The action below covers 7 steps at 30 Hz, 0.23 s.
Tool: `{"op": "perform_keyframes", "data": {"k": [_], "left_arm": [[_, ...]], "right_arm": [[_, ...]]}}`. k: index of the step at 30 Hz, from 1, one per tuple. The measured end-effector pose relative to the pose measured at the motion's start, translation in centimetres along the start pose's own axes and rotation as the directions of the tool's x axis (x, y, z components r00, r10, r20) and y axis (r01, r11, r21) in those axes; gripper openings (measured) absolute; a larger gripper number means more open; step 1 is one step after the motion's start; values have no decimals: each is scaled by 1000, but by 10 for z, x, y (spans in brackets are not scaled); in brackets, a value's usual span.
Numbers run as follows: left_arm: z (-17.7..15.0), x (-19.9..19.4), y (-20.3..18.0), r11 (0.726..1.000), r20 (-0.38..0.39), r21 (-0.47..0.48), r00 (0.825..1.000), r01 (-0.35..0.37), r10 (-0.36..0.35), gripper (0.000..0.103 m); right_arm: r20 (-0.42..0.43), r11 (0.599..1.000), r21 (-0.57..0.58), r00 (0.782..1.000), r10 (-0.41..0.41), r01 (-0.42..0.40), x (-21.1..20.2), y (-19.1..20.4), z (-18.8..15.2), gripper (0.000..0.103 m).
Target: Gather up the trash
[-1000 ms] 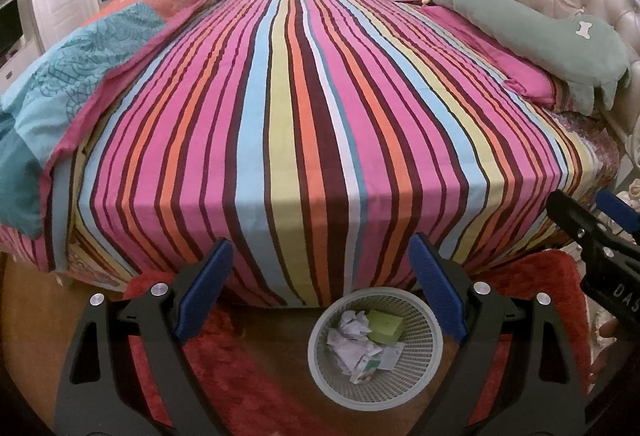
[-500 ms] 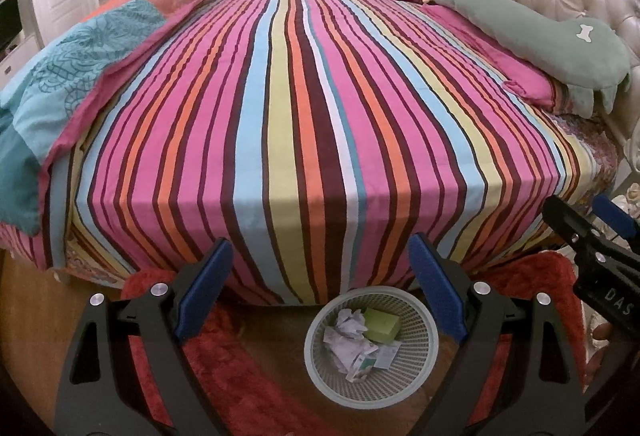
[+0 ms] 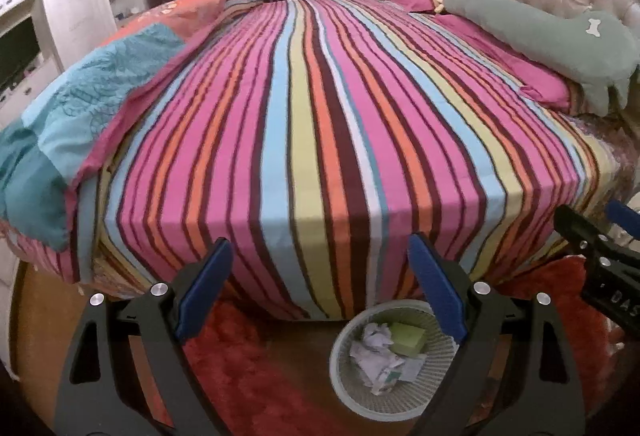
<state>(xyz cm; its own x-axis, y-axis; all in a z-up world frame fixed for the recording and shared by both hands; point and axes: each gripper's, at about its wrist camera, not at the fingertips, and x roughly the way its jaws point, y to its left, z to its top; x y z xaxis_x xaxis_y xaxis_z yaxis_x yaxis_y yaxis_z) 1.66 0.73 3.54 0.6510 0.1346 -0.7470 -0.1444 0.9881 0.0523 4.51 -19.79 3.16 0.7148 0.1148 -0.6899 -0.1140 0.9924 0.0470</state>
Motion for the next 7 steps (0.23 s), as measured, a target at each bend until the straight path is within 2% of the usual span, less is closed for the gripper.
{"op": "perform_keyframes", "data": {"k": [4,7], "left_arm": [[2,3,2,997,-34,-39,997,66,-68,87],[2,1,2,998,-20,-33,999,47,-48,87]], "right_arm": [[-1,1000,-1,1000,0,0,0,-1,0,92],[-1,1000,2,1000,0,0,0,-1,0,92]]}}
